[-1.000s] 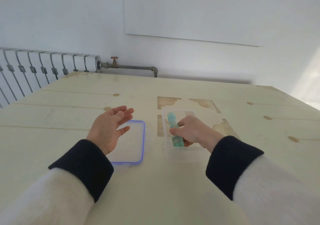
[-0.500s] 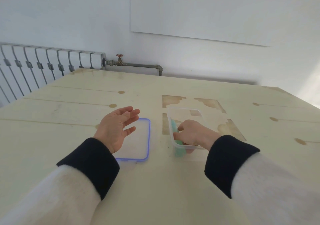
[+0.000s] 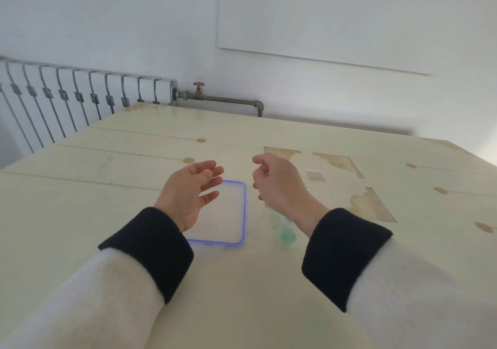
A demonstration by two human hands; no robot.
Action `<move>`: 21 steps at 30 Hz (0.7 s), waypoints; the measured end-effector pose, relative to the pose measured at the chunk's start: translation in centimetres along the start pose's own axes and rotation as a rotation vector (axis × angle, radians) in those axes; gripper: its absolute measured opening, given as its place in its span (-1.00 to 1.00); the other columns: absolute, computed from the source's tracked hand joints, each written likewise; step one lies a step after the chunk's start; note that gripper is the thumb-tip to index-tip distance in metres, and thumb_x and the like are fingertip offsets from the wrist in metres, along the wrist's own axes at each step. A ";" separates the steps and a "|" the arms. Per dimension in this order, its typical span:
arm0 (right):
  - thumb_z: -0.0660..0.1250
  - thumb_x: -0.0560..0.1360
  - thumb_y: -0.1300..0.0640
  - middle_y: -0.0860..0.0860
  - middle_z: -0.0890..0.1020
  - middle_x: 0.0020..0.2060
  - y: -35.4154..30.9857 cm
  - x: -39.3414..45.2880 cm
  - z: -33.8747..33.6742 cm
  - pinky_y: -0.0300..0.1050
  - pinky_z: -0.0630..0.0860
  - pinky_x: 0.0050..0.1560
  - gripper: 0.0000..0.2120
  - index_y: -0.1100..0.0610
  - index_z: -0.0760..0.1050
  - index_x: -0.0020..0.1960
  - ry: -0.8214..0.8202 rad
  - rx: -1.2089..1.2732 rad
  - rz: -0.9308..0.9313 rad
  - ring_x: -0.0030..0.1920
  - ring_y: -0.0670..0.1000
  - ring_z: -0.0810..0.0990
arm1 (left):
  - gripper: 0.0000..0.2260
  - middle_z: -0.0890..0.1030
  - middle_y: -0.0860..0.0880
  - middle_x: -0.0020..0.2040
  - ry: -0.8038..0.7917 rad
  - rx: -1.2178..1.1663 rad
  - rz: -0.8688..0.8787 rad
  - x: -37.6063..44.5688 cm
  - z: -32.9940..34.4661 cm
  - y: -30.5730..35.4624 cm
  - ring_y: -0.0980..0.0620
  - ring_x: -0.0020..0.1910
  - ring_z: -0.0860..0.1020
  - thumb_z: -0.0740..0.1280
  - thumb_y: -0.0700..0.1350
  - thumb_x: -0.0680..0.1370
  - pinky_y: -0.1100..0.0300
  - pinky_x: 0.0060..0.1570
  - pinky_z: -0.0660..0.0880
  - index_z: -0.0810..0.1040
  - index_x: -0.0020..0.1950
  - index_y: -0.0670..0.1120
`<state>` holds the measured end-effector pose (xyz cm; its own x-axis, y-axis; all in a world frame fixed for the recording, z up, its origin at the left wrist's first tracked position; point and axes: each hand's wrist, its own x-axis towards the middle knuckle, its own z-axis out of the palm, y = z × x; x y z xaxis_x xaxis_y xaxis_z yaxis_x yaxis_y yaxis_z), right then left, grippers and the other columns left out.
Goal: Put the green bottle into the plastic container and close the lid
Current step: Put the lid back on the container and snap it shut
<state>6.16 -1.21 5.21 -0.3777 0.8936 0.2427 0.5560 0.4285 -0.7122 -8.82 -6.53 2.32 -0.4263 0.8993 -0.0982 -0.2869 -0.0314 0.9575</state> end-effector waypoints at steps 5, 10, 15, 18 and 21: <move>0.05 0.53 0.21 0.01 0.45 -0.04 -0.3 0.2 3.3 -0.25 0.33 -0.30 -0.84 0.08 0.37 0.03 -0.179 0.013 0.116 -0.21 -0.08 0.40 | -0.81 0.59 -0.07 0.08 0.124 0.227 0.042 0.2 -2.0 -0.1 0.00 0.01 0.50 0.22 -0.24 0.54 0.14 0.01 0.45 0.57 0.09 -0.14; 0.07 0.56 0.14 0.16 0.33 0.36 0.0 -0.1 4.8 -0.13 0.33 0.09 -0.54 0.27 0.16 0.41 -0.252 -0.075 0.259 0.30 0.14 0.35 | -0.72 0.52 -0.08 0.22 0.187 0.373 0.031 0.2 -3.2 -0.7 0.02 0.13 0.40 0.22 -0.24 0.54 0.14 0.18 0.30 0.49 0.25 -0.17; 0.05 0.56 0.15 0.21 0.35 0.33 0.3 -0.2 5.2 0.08 0.24 0.37 -0.56 0.32 0.15 0.38 -0.273 -0.189 0.310 0.33 0.19 0.32 | -0.59 0.45 -0.11 0.35 0.134 0.741 0.116 0.0 -3.3 -1.6 -0.05 0.26 0.43 0.28 -0.26 0.49 0.22 0.07 0.28 0.40 0.35 -0.16; 0.08 0.55 0.14 0.21 0.37 0.32 0.7 -0.3 5.3 0.03 0.31 0.30 -0.54 0.31 0.14 0.39 -0.267 -0.152 0.361 0.30 0.18 0.35 | -0.52 0.40 -0.12 0.38 0.064 0.927 0.095 -0.2 -2.9 -2.2 -0.08 0.31 0.40 0.34 -0.21 0.46 0.25 0.09 0.25 0.36 0.38 -0.16; 0.10 0.54 0.14 0.17 0.36 0.33 1.1 -0.3 5.3 -0.13 0.36 -0.03 -0.49 0.30 0.10 0.43 -0.265 -0.083 0.396 0.18 0.11 0.42 | -0.48 0.40 -0.12 0.37 0.013 1.029 0.063 -0.4 -2.6 -2.6 -0.06 0.29 0.40 0.35 -0.17 0.45 0.27 0.05 0.25 0.33 0.39 -0.16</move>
<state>2.99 -1.69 0.87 -0.2944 0.9299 -0.2206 0.7486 0.0809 -0.6581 -10.10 -7.98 -0.84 -0.4258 0.9040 -0.0372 0.6070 0.3159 0.7292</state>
